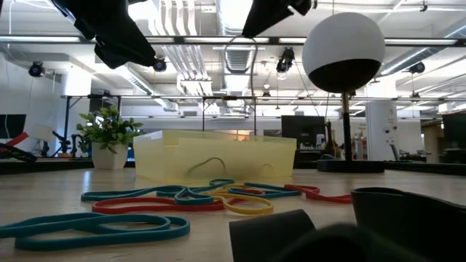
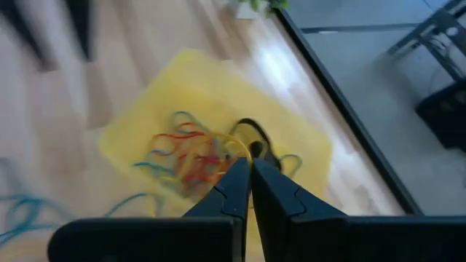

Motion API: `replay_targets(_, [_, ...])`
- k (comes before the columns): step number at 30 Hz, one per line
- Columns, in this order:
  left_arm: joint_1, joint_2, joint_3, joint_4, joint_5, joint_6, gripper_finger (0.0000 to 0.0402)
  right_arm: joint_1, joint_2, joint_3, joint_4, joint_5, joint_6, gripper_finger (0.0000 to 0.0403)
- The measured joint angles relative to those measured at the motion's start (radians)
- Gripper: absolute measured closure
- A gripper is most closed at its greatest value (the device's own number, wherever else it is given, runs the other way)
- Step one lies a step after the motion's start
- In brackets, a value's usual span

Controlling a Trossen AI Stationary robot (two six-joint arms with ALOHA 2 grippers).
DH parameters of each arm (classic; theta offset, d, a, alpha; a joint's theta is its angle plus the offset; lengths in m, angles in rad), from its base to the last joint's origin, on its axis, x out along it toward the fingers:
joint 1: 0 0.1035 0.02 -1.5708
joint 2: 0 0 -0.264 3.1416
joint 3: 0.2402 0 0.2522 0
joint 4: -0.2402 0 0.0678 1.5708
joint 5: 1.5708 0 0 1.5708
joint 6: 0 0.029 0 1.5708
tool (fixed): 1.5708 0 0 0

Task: Pick and place rubber bands into bin
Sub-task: Put the yellow rubber band into the yellow bin

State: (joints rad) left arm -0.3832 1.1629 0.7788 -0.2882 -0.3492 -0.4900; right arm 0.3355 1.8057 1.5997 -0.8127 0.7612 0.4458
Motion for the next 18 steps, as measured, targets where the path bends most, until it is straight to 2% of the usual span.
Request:
replay_targets(7, [0.0,0.0,0.0,0.002,0.0,0.0,0.0312,-0.121,0.0,0.0,0.0,-0.012,-0.053,0.0395])
replay_targets(18, [0.0,0.0,0.0,0.049,-0.018,0.0,0.0312,-0.282,0.005,-0.003,0.002,-0.111,-0.106,0.0395])
